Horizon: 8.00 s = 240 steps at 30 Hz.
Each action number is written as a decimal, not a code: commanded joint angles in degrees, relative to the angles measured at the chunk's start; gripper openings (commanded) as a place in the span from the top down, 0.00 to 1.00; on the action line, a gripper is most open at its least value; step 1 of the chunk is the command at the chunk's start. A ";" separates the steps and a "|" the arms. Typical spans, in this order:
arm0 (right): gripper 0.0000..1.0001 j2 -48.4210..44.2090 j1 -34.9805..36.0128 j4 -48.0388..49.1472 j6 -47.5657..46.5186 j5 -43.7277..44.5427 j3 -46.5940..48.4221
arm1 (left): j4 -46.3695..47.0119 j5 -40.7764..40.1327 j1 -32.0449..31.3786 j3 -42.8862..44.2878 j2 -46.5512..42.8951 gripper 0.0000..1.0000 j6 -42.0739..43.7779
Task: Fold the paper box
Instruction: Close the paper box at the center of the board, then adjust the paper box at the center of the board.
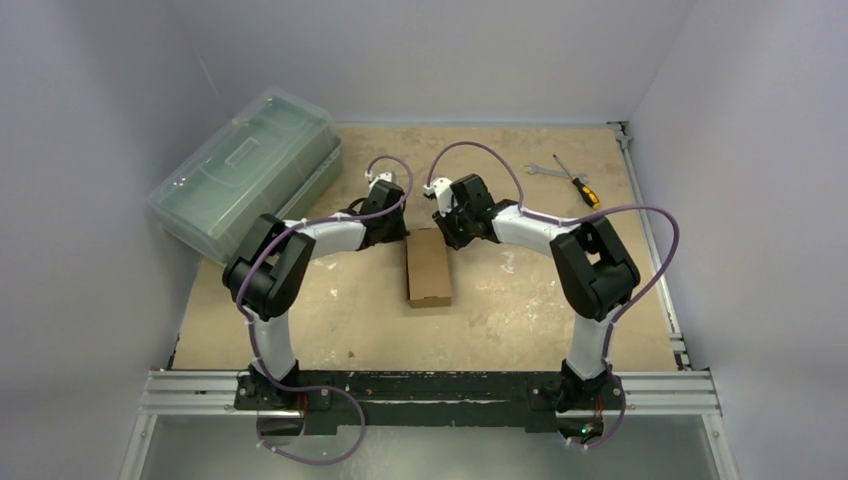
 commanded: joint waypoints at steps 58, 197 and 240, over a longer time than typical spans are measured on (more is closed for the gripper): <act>0.62 -21.51 -6.57 -10.14 -18.30 -7.72 -12.82 | -4.75 -5.80 -19.98 -31.77 -42.03 1.00 -12.23; 0.75 -1.53 -30.73 6.31 18.18 -41.37 -16.24 | 80.58 8.98 -10.51 -33.43 12.50 0.15 -40.94; 0.18 -25.52 -32.16 -8.80 -6.28 -42.05 -11.45 | 30.74 7.72 -8.44 -24.57 -14.23 0.72 -16.70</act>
